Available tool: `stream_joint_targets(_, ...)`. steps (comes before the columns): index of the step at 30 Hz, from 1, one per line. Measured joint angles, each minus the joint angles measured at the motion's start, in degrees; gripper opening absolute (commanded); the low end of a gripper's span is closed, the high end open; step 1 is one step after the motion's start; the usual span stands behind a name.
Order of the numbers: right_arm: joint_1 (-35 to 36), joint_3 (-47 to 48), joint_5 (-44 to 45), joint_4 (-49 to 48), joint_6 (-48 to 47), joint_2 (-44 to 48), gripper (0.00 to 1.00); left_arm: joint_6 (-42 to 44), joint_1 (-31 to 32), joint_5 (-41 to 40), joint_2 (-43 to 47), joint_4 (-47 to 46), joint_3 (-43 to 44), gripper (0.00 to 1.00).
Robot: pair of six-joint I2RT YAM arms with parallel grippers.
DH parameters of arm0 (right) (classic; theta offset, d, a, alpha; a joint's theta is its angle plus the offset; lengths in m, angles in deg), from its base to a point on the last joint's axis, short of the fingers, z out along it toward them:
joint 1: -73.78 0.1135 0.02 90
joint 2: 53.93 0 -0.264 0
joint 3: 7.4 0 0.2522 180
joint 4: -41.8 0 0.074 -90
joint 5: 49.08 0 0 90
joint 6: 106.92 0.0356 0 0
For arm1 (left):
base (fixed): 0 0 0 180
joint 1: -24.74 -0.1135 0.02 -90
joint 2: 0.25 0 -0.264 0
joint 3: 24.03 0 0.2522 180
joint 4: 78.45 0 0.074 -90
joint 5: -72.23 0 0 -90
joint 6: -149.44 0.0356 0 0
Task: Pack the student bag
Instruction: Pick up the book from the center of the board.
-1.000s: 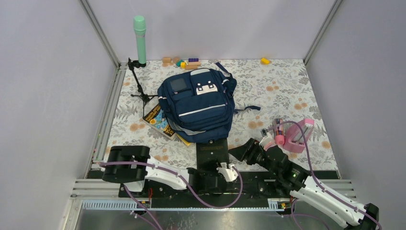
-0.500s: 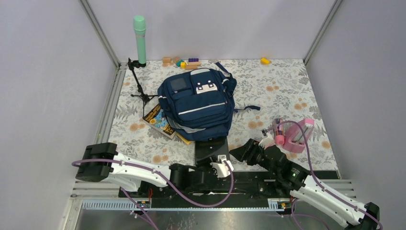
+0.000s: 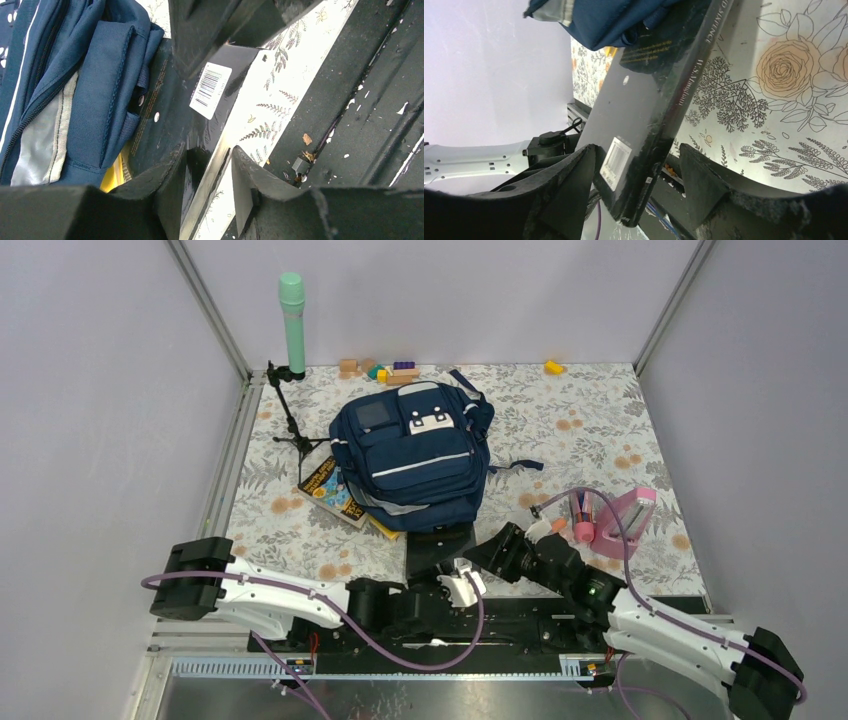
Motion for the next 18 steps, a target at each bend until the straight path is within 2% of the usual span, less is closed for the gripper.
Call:
stream_joint_targets(6, 0.0, 0.87, -1.88, -4.07, 2.95, -7.06, 0.68, 0.24, -0.28, -0.13, 0.79, -0.59, -0.2, 0.1)
stream_joint_targets(12, 0.0, 1.31, -3.02, -11.02, 7.06, -12.33, 0.62, 0.48, -0.44, -0.13, 1.92, -1.79, -1.05, 0.09)
stream_joint_targets(14, 0.0, 1.79, -3.13, -12.66, 8.28, -14.64, 0.47, 0.68, -0.59, -0.15, 2.34, -1.88, -1.11, 0.09)
stream_joint_targets(15, 0.0, 1.99, -3.13, -13.4, 8.74, -15.76, 0.36, 0.74, -0.7, -0.17, 2.54, -1.9, -1.11, 0.1)
stream_joint_targets(16, 0.0, 2.08, -3.04, -14.38, 9.49, -17.16, 0.24, 0.81, -0.79, -0.26, 2.71, -1.86, -1.11, 0.15)
stream_joint_targets(18, 0.0, 2.08, -2.97, -16.0, 12.48, -18.82, 0.02, 0.63, -1.03, 0.24, 2.99, -1.57, -1.14, 0.52)
